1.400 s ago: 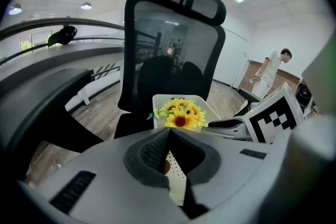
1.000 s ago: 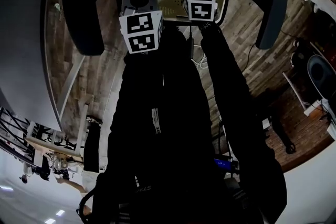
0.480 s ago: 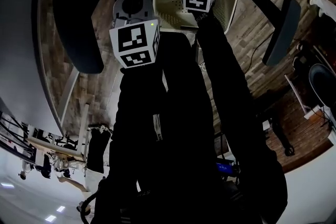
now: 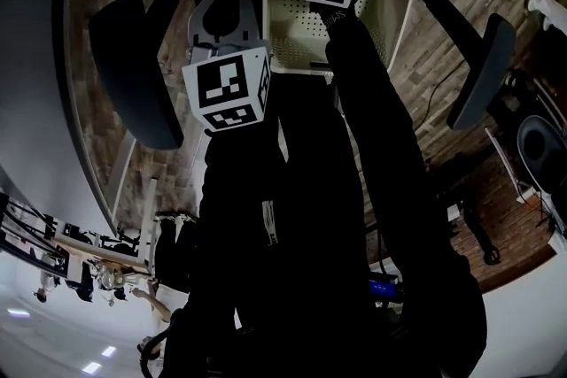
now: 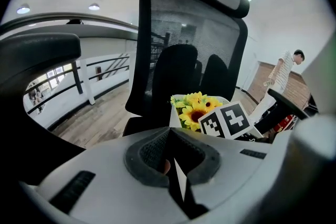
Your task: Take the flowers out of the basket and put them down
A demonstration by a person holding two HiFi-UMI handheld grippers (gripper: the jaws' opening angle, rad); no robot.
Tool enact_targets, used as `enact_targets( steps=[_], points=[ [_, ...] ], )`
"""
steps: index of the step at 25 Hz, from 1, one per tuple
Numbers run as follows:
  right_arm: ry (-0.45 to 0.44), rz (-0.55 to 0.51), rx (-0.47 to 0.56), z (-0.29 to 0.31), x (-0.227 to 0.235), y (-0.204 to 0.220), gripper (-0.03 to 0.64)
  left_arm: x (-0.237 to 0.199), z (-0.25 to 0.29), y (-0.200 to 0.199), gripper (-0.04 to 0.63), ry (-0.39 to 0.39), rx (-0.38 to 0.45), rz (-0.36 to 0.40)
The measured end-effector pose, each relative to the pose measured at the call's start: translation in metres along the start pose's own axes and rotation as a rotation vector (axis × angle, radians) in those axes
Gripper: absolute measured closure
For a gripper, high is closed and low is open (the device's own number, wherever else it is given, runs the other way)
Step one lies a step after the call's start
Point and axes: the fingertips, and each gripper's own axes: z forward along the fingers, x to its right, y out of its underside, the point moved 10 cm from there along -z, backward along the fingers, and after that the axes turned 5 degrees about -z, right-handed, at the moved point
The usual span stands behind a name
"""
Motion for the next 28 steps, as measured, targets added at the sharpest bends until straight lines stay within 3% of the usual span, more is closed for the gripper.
enact_targets(
  steps=[13, 18, 24, 28],
  points=[
    [0.135, 0.063, 0.049, 0.013, -0.010, 0.000, 0.094, -0.013, 0.007, 0.002, 0.595, -0.006, -0.014, -0.006],
    [0.129, 0.064, 0.086, 0.010, -0.012, -0.001, 0.095, -0.016, 0.006, 0.001, 0.595, -0.008, -0.003, 0.004],
    [0.095, -0.062, 0.225, -0.019, -0.010, -0.007, 0.095, -0.009, -0.004, -0.003, 0.595, 0.003, 0.023, 0.021],
    [0.072, -0.063, 0.229, -0.054, -0.007, -0.012, 0.095, 0.000, -0.015, -0.007, 0.595, 0.007, 0.025, 0.013]
  ],
)
